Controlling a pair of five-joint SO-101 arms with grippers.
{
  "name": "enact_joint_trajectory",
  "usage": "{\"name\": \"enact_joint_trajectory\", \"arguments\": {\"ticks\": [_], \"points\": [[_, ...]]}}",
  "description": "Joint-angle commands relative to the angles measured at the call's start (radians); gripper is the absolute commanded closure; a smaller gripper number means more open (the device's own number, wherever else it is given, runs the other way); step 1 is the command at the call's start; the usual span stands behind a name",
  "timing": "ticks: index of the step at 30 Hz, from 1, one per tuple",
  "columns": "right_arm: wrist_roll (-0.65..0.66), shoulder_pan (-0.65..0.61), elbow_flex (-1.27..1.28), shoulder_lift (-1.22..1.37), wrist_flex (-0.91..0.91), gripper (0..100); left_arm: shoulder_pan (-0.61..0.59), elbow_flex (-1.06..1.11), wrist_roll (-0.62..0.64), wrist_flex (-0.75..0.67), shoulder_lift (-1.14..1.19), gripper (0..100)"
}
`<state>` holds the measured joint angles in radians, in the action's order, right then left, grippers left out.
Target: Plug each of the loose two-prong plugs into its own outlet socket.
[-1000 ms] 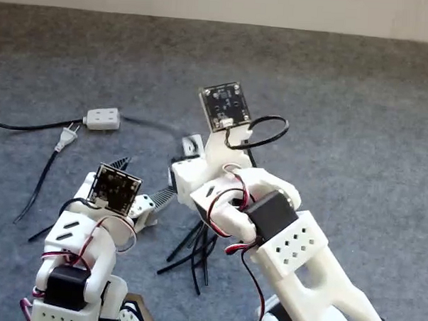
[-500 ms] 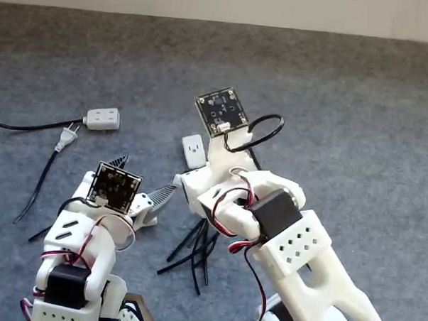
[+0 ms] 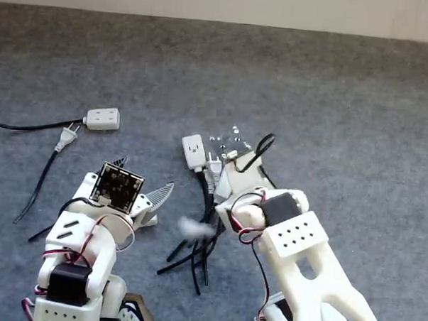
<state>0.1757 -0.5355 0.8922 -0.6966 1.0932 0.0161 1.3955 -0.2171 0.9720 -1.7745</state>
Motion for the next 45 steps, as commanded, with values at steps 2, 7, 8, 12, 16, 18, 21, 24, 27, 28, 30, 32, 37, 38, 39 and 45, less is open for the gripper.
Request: {"name": "enact_joint_trajectory", "arguments": {"ticks": [2,7,8,12,16,18,21,24,27,28,30,32,37,38,39,45], "points": [[0.026,0.030,0.001,-0.025,-0.013,99.2,-0.012,0.015,0.006,0.087,-0.013,65],[0.064,0.027,0.004,-0.025,-0.013,99.0,-0.148,-0.036,0.009,0.078,-0.005,65],[0.094,0.027,0.007,-0.024,-0.005,98.9,-0.179,-0.035,0.011,0.066,-0.005,65],[0.319,0.048,0.136,-0.027,0.058,98.9,-0.220,0.035,0.011,0.054,-0.004,65],[0.390,0.285,0.185,-0.027,-0.004,98.9,-0.219,0.061,0.011,0.023,-0.004,65],[0.493,0.421,0.179,-0.025,-0.030,98.9,-0.217,0.062,0.011,0.026,-0.004,65],[0.542,0.556,0.179,-0.033,-0.068,98.9,-0.216,0.065,0.011,0.025,-0.004,65],[0.582,0.659,0.179,-0.035,-0.099,98.9,-0.197,0.065,0.011,0.026,-0.004,65],[0.694,0.782,0.179,-0.027,-0.137,98.9,-0.189,0.065,0.011,0.026,-0.004,65],[0.715,0.816,0.179,-0.027,-0.147,98.9,-0.189,0.067,0.011,0.026,-0.004,65],[0.732,0.842,0.179,-0.027,-0.148,98.9,-0.189,0.067,0.011,0.023,-0.004,65],[0.727,0.803,0.182,-0.035,-0.136,98.9,-0.189,0.067,0.011,0.021,-0.004,65],[0.713,0.484,0.170,-0.035,0.024,94.8,-0.189,0.077,0.011,0.026,-0.004,65],[0.713,0.418,0.159,-0.031,0.044,91.1,-0.189,0.084,0.011,0.023,-0.004,65],[0.713,0.360,0.148,-0.028,0.054,86.5,-0.189,0.087,0.011,0.023,-0.004,65],[0.718,0.197,0.097,-0.035,0.005,57.4,-0.220,0.079,0.008,0.021,-0.004,65]]}}
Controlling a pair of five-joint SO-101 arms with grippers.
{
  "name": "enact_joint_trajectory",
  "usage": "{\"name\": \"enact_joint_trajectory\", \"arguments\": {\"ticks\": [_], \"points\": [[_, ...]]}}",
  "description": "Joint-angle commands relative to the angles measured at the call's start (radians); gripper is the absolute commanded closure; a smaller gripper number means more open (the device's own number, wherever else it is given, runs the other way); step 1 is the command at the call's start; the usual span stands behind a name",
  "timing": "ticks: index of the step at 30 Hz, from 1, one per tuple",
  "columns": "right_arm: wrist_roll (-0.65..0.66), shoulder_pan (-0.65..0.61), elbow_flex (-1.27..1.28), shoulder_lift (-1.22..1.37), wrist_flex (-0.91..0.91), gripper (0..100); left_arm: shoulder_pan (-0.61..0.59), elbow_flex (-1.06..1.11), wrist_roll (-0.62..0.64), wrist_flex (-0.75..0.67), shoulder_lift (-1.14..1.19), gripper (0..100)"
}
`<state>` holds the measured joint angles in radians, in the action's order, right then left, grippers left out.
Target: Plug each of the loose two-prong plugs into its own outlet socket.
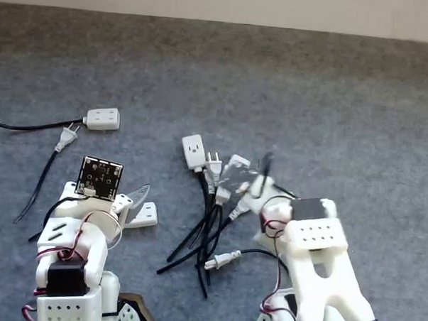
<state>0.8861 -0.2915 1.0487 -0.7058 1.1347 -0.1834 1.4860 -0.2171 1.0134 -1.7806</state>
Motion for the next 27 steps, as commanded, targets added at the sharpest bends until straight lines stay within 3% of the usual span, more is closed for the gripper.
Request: {"name": "enact_joint_trajectory", "arguments": {"ticks": [1,8,13,23,27], "points": [[0.032,-0.058,-0.059,-0.024,-0.054,57.8,-0.031,-0.012,0.008,-0.021,0.002,65],[0.290,-0.163,-0.021,-0.025,-0.094,67.9,-0.031,-0.004,0.008,-0.023,0.002,65],[0.344,-0.252,0.002,-0.015,-0.013,63.6,-0.035,-0.004,0.008,-0.017,0.002,65],[0.347,-0.417,0.133,-0.025,-0.027,63.5,-0.035,-0.002,0.008,-0.017,0.002,65],[0.347,-0.453,0.156,-0.025,-0.021,73.0,-0.035,-0.002,0.008,-0.017,0.002,65]]}}
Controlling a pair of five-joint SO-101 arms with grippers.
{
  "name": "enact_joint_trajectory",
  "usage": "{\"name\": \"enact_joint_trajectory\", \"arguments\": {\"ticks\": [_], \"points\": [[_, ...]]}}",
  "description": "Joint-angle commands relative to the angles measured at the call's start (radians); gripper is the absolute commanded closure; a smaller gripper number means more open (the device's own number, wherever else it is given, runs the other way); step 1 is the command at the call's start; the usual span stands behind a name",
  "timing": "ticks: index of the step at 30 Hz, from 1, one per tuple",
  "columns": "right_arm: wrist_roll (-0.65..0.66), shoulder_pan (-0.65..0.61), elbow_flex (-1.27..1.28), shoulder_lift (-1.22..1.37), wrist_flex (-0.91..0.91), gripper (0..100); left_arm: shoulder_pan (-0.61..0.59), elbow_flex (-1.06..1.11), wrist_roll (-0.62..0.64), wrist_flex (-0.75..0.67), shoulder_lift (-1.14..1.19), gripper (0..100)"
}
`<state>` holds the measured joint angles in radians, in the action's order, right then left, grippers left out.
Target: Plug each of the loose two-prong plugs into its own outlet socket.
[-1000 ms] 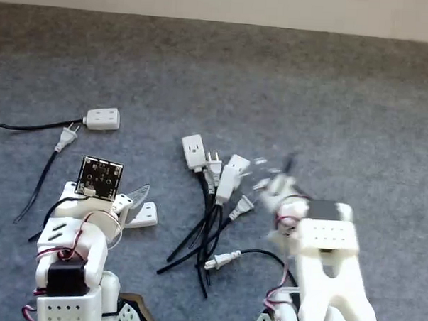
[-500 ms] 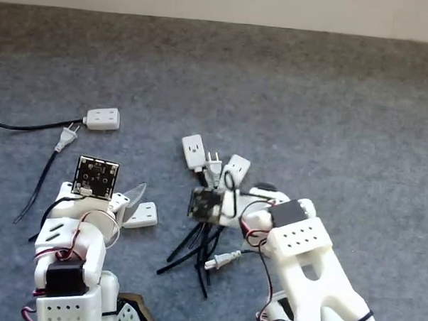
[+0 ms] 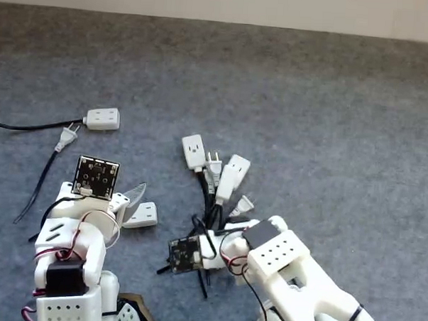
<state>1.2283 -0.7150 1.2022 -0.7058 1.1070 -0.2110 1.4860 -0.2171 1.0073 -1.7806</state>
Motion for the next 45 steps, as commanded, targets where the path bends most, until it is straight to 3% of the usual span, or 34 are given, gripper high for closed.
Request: {"name": "enact_joint_trajectory", "arguments": {"ticks": [1,4,9,14,18,23,29,34,41,45], "points": [[0.005,-0.031,0.004,-0.025,0.007,77.7,-0.007,-0.002,0.008,-0.009,0.002,65],[0.005,-0.035,0.005,-0.015,0.004,89.5,-0.007,-0.002,0.008,-0.009,0.002,65],[0.005,-0.031,0.007,-0.015,0.007,99.5,-0.005,-0.002,0.008,-0.009,0.002,65],[-0.028,-0.035,0.054,-0.022,-0.001,99.2,-0.002,-0.001,0.008,-0.009,0.002,65],[-0.180,-0.036,0.064,-0.024,-0.018,99.2,-0.001,-0.001,0.008,-0.009,0.002,65],[-0.574,-0.028,0.065,-0.024,-0.074,99.3,-0.001,-0.004,0.008,-0.008,0.002,65],[-0.810,-0.019,0.071,-0.018,-0.085,99.3,-0.001,-0.010,0.008,0.015,0.004,65],[-0.773,0.139,0.068,-0.025,-0.110,99.3,-0.001,-0.007,0.008,0.020,0.004,65],[-0.446,0.504,0.056,-0.025,-0.117,99.3,-0.001,-0.005,0.008,0.018,0.004,65],[-0.404,0.524,0.071,-0.022,-0.179,99.0,-0.001,-0.005,0.008,0.015,0.004,65]]}}
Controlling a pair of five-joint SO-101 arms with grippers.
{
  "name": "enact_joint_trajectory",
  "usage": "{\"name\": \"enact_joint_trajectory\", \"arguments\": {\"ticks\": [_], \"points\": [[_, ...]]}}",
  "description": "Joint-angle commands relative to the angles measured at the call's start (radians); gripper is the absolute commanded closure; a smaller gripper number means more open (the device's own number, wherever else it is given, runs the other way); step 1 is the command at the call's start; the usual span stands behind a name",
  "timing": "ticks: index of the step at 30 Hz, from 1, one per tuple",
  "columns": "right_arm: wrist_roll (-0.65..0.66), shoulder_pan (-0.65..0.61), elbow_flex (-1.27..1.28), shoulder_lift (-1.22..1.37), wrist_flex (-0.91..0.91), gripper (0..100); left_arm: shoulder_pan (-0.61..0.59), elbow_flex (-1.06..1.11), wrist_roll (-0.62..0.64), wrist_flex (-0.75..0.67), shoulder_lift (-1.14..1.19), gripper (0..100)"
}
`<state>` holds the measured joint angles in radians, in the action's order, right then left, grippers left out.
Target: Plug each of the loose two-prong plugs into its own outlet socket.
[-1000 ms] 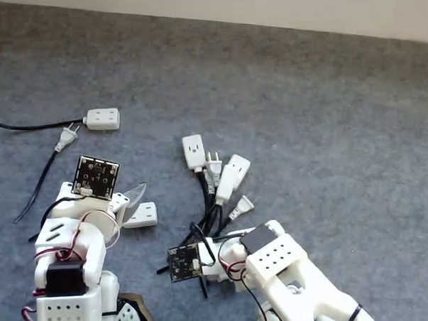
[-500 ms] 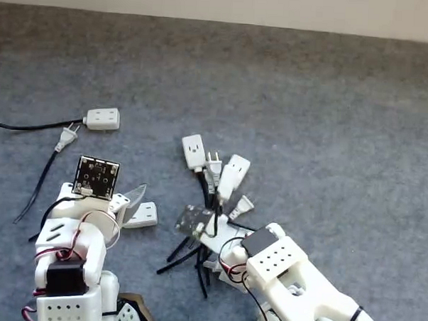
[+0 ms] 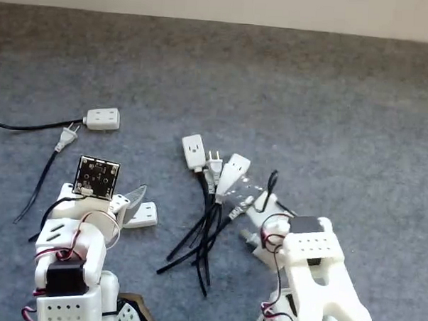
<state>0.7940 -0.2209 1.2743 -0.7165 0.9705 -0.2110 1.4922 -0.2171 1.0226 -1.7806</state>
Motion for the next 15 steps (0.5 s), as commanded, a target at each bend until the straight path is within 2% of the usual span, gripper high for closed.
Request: {"name": "enact_joint_trajectory", "arguments": {"ticks": [1,6,12,15], "points": [[0.031,0.019,0.007,-0.005,-0.054,98.9,-0.001,-0.012,0.008,0.000,0.002,65],[0.031,-0.038,0.051,-0.007,-0.077,98.5,-0.001,-0.012,0.008,0.003,0.002,65],[0.011,-0.051,0.051,-0.007,-0.053,88.8,-0.001,-0.012,0.008,0.003,0.002,65],[-0.020,-0.056,0.048,-0.008,-0.051,91.8,-0.001,-0.015,0.008,0.005,0.002,65]]}}
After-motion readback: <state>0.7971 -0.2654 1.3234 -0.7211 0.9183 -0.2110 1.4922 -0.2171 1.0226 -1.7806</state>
